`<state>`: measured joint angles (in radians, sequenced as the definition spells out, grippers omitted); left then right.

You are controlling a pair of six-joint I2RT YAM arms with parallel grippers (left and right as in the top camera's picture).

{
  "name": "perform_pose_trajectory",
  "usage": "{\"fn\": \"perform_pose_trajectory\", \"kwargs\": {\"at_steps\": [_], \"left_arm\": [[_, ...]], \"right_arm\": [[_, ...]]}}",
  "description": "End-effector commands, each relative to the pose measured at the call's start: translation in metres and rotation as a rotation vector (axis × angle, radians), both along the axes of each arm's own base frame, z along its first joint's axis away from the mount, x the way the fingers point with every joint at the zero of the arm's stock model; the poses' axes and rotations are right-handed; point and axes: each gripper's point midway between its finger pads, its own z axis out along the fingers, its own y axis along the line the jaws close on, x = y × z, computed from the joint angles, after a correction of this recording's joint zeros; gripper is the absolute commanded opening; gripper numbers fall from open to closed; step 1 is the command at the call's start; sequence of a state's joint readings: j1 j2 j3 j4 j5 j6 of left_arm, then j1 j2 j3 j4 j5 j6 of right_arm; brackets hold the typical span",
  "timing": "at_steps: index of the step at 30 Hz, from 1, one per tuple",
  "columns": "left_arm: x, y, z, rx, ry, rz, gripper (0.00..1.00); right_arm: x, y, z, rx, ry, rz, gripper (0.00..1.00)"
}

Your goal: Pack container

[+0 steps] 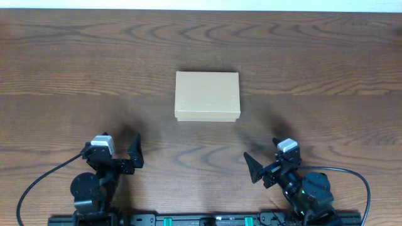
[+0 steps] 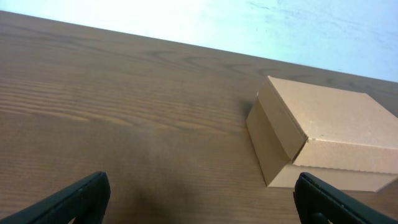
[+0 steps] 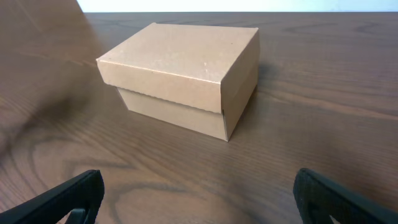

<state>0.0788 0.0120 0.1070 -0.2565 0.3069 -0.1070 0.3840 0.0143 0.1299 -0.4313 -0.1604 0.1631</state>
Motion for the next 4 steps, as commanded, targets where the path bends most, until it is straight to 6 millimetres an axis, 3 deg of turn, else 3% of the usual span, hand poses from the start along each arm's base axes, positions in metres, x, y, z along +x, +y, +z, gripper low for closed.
{"fn": "perform_pose_trajectory", "kwargs": {"at_steps": [1,4], "left_arm": [[0.0005,0.0031,-0.0111,0.011,0.019,0.014,0.95],[0.0005,0.0031,-0.0111,0.011,0.019,0.014,0.95]], "right_arm": [[-0.0012,0.0022,-0.0006,-0.013,-0.013,0.017,0.99],[-0.0012,0.0022,-0.0006,-0.013,-0.013,0.017,0.99]]}}
